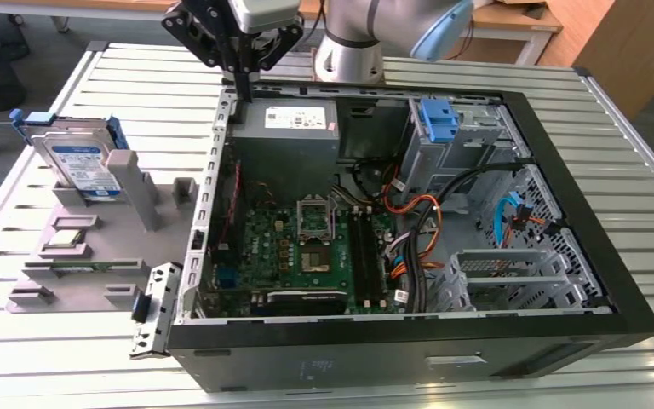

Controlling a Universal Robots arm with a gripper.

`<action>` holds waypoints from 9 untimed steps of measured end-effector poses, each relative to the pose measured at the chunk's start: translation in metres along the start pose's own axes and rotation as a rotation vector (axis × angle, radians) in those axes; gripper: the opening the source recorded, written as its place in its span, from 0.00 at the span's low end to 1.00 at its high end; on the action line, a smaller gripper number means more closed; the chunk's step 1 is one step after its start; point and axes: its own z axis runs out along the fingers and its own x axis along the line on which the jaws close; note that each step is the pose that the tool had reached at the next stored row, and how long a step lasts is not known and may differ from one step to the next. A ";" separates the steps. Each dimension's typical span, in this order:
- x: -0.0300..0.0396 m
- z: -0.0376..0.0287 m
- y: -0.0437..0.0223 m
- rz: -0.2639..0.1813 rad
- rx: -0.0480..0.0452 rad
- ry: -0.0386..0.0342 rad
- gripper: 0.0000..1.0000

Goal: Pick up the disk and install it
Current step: 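Reach for the disk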

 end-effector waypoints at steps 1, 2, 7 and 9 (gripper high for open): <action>0.0002 0.0000 0.0000 0.000 -0.0001 0.0000 0.10; 0.0013 0.0000 -0.0001 0.000 0.0000 0.0000 0.10; 0.0033 -0.0001 -0.0002 0.000 -0.0001 -0.0001 0.10; 0.0038 -0.0001 -0.0003 0.000 -0.0001 -0.0001 0.10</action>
